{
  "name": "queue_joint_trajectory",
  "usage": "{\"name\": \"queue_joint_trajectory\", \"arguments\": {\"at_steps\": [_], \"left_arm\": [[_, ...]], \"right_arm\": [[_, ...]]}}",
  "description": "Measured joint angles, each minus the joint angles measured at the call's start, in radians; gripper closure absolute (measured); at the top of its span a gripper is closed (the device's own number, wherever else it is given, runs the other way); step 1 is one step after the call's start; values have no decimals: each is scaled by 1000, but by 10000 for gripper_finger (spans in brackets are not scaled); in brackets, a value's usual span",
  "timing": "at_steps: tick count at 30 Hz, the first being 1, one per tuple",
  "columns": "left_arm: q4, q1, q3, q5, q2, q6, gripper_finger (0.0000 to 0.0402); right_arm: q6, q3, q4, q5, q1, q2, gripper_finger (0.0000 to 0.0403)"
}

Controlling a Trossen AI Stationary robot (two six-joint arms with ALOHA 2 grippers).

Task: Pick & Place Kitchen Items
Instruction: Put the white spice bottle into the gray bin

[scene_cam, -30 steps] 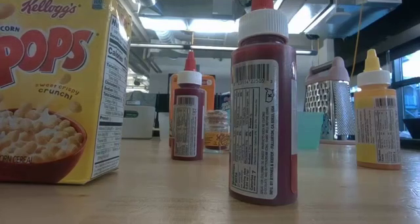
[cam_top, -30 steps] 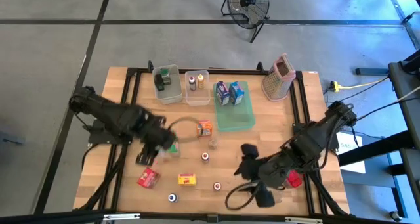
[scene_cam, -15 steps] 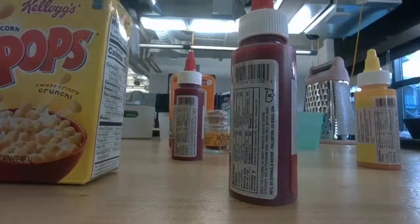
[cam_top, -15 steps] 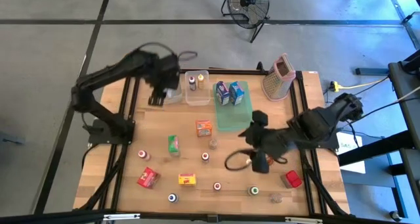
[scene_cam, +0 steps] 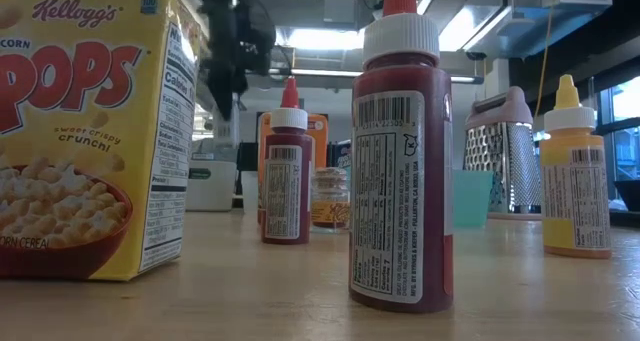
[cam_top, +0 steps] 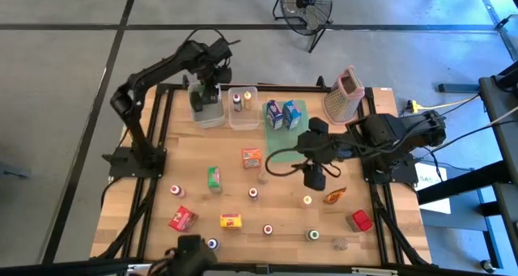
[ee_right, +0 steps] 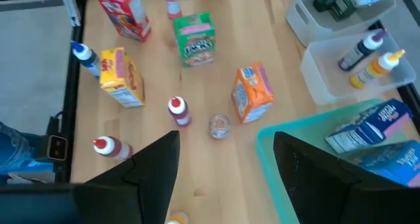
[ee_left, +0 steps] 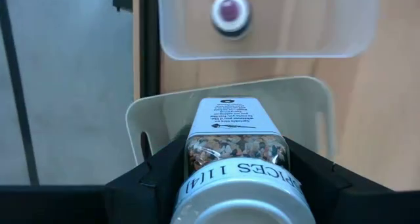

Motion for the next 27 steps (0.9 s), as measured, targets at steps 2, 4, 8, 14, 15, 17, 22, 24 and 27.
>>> {"name": "queue_joint_trajectory", "arguments": {"at_steps": [2,4,8,14,15,17,22,24,27], "left_arm": [[13,23,0,10,28,9,205],[31,43,0,21,53,15,205],[67,71,0,39,77,22,205],[72,97,0,73,96,-16,203],[72,101,0,69,97,-18,203],[72,104,0,73,97,-18,204],[80,102,0,73,97,-18,205],[79,102,-1,76,97,-19,204],[82,104,-21,71,97,-14,202]], "right_arm": [[-5,0,-11,-22,-21,-5,153],[-14,0,-19,-36,-41,-10,153],[-25,0,-37,-45,-70,-14,153],[-60,0,-41,-86,-108,-15,153],[-65,0,-42,-98,-114,-15,153],[-77,0,-46,-119,-126,-15,153],[-103,0,-46,-154,-145,-15,153],[-108,0,-47,-161,-148,-17,153],[-108,0,-48,-160,-148,-25,153]]}}
